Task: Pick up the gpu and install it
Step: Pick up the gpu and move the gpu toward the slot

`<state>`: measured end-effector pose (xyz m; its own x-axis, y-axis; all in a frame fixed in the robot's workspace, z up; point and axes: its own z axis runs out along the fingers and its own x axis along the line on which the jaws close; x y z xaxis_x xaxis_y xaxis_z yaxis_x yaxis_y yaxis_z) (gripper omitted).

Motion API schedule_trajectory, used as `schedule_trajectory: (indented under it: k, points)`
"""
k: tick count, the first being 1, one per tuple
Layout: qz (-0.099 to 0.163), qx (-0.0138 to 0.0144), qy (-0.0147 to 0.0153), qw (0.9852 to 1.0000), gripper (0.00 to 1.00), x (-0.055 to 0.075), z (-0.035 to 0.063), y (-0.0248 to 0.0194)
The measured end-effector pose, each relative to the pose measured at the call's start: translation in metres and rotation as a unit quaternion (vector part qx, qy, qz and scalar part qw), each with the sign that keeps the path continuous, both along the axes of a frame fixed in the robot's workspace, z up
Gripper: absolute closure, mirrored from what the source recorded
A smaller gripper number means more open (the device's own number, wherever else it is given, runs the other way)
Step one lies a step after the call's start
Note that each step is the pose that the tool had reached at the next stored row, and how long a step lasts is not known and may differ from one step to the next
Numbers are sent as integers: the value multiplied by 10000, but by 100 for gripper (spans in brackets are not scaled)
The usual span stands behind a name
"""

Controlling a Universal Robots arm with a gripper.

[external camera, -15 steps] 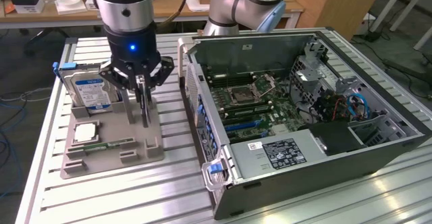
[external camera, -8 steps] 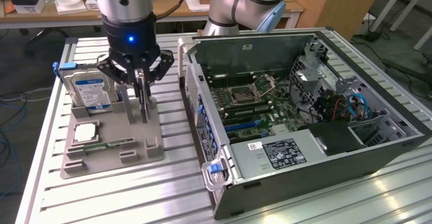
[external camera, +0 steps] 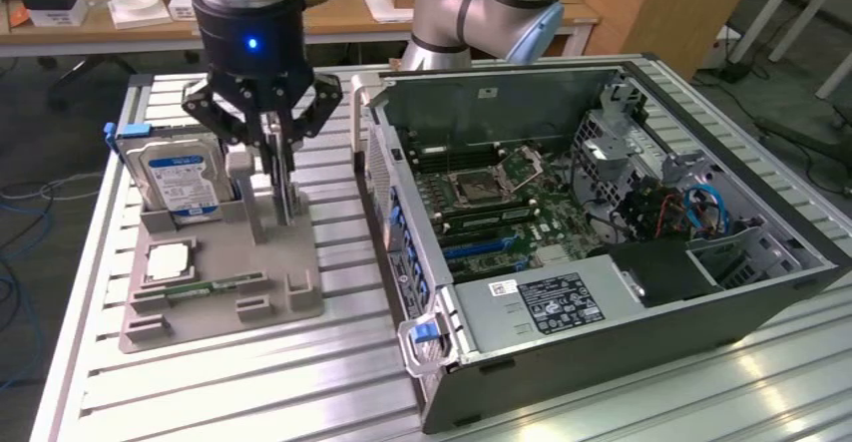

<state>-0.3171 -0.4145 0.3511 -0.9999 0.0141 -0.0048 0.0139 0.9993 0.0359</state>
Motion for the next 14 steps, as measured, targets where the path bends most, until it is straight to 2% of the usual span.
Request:
schedule_trajectory:
  k: [14]
  points:
    - [-13, 0, 1, 10000, 74, 0, 530, 0]
